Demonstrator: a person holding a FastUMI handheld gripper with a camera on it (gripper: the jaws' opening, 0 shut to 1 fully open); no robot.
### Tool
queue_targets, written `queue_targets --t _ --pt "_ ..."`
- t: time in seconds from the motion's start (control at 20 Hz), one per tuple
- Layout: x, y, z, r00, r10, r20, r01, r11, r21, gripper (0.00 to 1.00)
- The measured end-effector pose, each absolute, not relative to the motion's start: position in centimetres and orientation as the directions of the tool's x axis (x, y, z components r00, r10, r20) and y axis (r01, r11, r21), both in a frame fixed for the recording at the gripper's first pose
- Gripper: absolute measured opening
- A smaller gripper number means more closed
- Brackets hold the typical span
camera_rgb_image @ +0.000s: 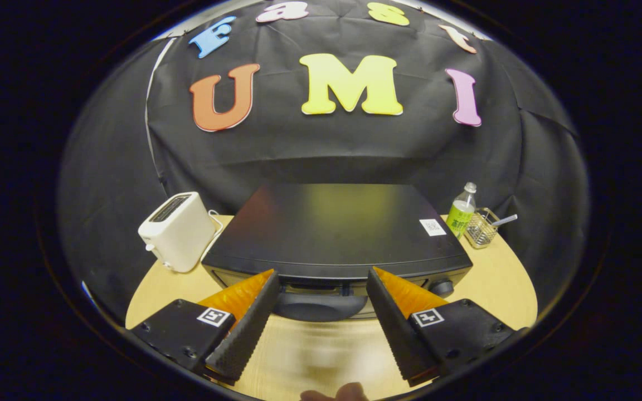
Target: Open the toaster oven, put the food inside, and close the toaster oven door.
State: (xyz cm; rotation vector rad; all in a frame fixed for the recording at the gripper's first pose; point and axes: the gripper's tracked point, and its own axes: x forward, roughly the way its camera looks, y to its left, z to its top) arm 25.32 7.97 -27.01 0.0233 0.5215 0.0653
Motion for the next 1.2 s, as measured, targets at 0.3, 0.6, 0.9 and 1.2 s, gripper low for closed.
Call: queue_targets --t 0.3,0.6,0.9,1.2 --pt "25.7 7.9 -28.6 0.853 0.029 -0.521 -0.017 0.999 0.029 1.00" --pt "24.7 8.0 -29.3 0.860 0.044 -0.509 -0.044 0.999 0.012 1.00" --pt "19.3 7.9 -31.7 0.848 0.028 -0.529 -0.041 0.999 -0.013 1.00" --pt "14.1 7.7 -37.2 0.773 0.069 -0.631 -0.110 0.994 -0.026 1.00"
